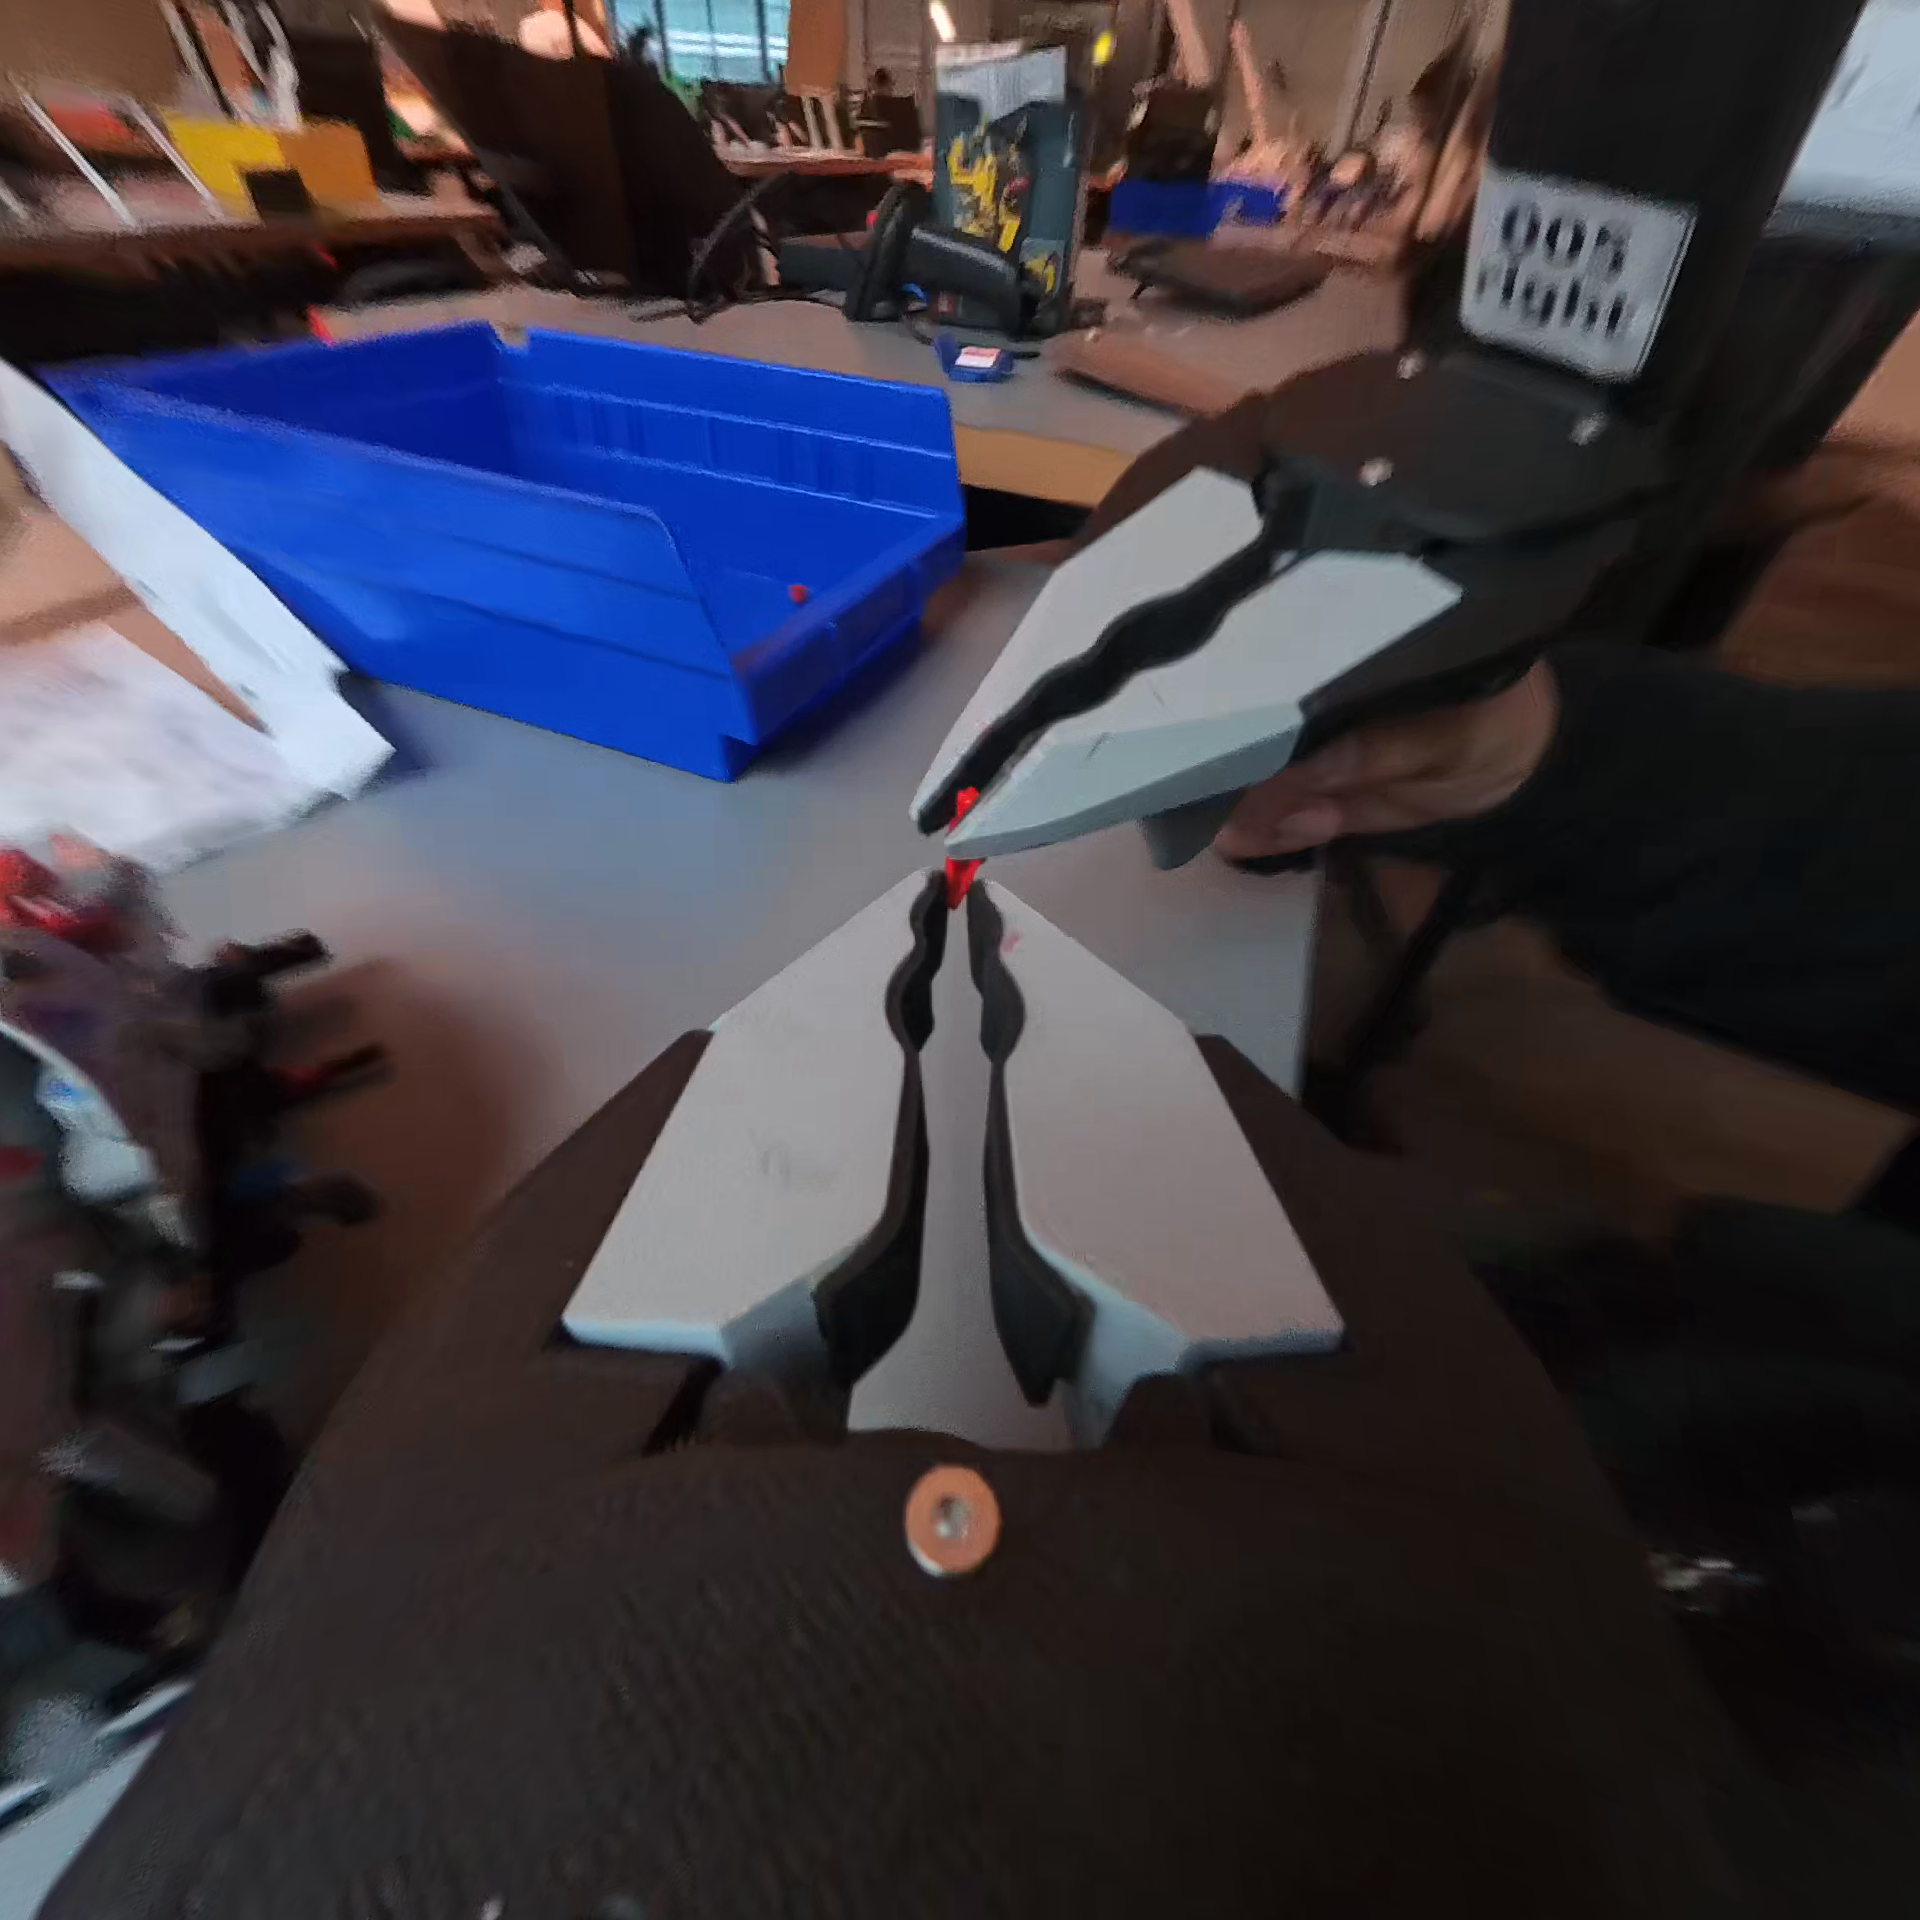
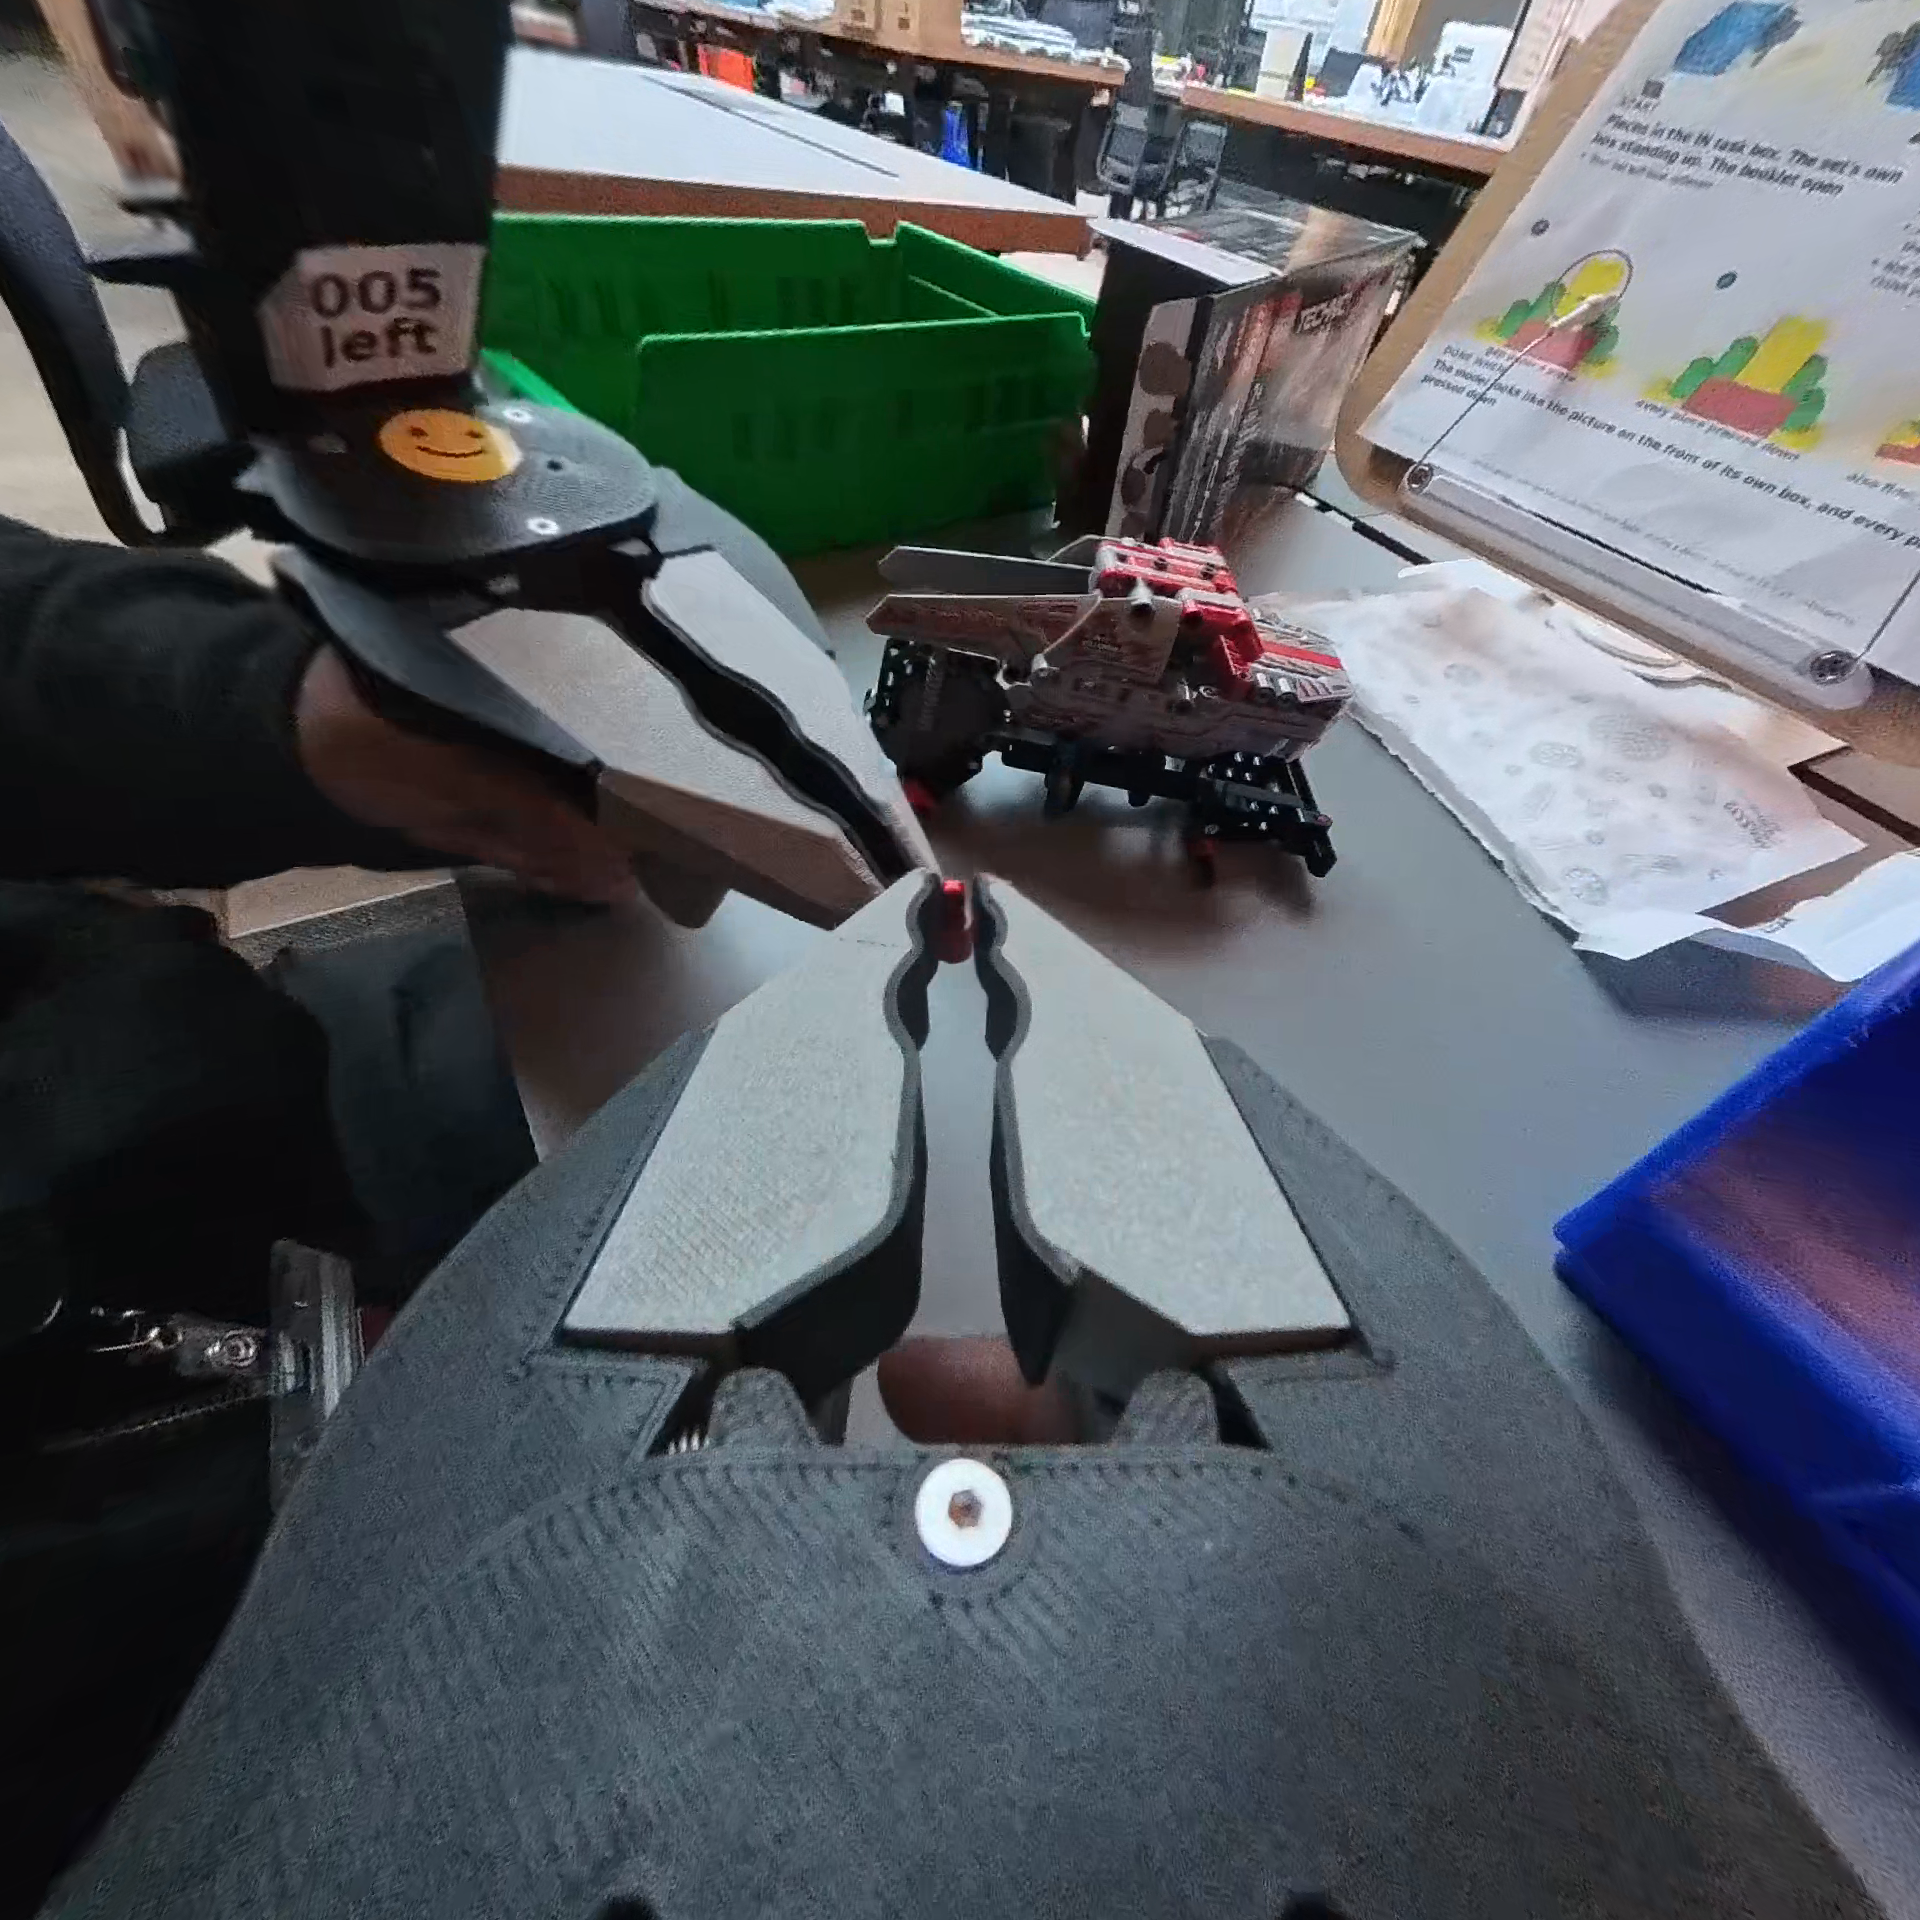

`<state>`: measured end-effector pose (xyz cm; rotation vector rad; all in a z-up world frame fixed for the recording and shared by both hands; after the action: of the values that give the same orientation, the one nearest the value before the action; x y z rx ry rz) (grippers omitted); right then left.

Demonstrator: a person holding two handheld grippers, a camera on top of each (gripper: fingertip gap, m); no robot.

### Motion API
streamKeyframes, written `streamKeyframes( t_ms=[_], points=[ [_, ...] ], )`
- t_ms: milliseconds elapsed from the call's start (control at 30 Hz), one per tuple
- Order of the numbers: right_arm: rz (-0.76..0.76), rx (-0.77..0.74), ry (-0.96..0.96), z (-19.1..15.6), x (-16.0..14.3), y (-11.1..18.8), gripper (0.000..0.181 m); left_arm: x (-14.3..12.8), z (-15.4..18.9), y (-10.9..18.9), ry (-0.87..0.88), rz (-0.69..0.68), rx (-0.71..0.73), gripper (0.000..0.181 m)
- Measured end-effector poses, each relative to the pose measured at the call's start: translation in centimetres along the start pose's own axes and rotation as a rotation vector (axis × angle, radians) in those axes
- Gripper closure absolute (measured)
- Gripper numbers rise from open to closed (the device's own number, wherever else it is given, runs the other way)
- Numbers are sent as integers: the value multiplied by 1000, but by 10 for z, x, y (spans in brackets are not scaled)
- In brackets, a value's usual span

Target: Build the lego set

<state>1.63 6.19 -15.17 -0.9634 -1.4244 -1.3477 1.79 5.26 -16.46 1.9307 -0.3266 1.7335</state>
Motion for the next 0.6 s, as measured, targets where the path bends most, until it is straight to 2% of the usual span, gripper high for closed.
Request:
streamKeyframes(
  t_ms=[167, 200, 267, 367, 600],
  points=[
    [-52, -7, -101, 6, -5, 0, 177, 1, -18, 10, -724, -118, 339, 181],
    [-75, 16, -141, 5, -7, -1, 179, 2, -18, 12, -853, -122, 380, 181],
    [-111, 95, -243, -3, -9, -4, 172, 2, -16, 12, -1065, -121, 434, 181],
    [-130, 194, -354, -18, -8, -8, 171, 1, -15, 13, -1225, -111, 479, 181],
    [-95, 238, -507, -14, -5, -3, 175, 2, -10, 15, -1374, -81, 507, 181]
  ],
)
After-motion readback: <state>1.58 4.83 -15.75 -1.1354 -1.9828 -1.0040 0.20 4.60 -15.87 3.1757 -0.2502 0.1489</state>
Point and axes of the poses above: each gripper's, where its closed fingertips meet, y back along the fingers, x out of its top, z = x × y across the jaws, the point moved 1 cm from there along y, back along the fingers, and after that the axes turned 5 degrees about -y, right-handed, at the moved point
